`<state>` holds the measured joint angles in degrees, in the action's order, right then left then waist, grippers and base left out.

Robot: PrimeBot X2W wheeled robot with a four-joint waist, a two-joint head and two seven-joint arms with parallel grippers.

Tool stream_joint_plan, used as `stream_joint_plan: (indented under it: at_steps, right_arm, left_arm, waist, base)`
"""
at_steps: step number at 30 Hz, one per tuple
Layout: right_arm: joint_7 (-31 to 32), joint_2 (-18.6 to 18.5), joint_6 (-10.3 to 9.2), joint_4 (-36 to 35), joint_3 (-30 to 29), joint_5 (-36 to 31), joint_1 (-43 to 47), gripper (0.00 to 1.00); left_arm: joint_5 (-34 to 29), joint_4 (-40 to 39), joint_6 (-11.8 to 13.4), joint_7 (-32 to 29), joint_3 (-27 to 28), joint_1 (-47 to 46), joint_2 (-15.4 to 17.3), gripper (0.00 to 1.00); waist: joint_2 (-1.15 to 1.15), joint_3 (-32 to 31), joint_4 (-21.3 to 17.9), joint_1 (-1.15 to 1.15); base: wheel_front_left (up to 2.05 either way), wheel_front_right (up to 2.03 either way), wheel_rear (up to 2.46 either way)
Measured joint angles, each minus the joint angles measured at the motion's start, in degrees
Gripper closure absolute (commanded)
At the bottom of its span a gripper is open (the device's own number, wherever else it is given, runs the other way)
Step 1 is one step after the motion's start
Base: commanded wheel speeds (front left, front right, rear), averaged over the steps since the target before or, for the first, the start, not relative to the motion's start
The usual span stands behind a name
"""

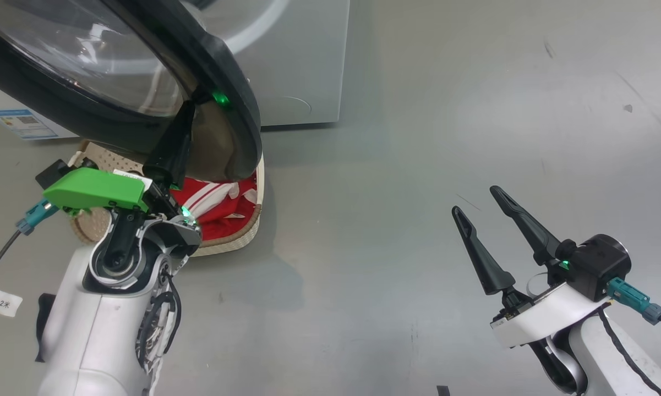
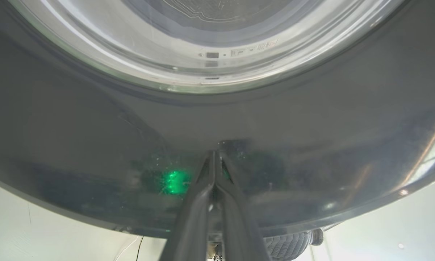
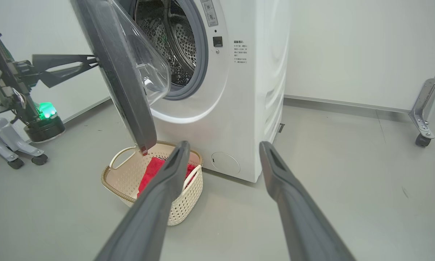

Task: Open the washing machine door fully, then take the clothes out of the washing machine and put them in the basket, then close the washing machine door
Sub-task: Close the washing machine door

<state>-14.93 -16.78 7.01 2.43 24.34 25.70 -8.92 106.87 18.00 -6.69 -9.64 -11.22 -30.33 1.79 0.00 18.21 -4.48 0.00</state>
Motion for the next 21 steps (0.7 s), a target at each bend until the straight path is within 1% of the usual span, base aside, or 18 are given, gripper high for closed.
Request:
stream_joint_plan:
  at_steps: [10,19,21]
  right_arm:
    - [0.0,0.6,0.0,0.4,0.7,0.1,-0.6,0.0]
    - [0.0,0.7,0.0,0.8,0.6,0.6,-1.1,0.0]
    - [0.0,0.6,0.0,0.9,0.0,0.6,-1.1,0.0]
  left_arm:
    - [0.0,1.8,-0.2,6.3,-0.8,-2.2,-0.1,1.0]
    - [-0.1,1.0,-0.2,12.2,-0.9,-5.2,-0.1,1.0]
    - [-0.1,0.8,-0.2,13.0,-1.6,-5.7,0.0,1.0]
  waist:
    - [0.0,0.6,-2.2,0.0]
    - [0.0,1.2,-4.8,0.0]
    - [0.0,1.4,-5.3,0.0]
  base:
    - [0.0,0.0,0.0]
    - [0.0,0.0,0.0]
    - [0.0,0.0,0.0]
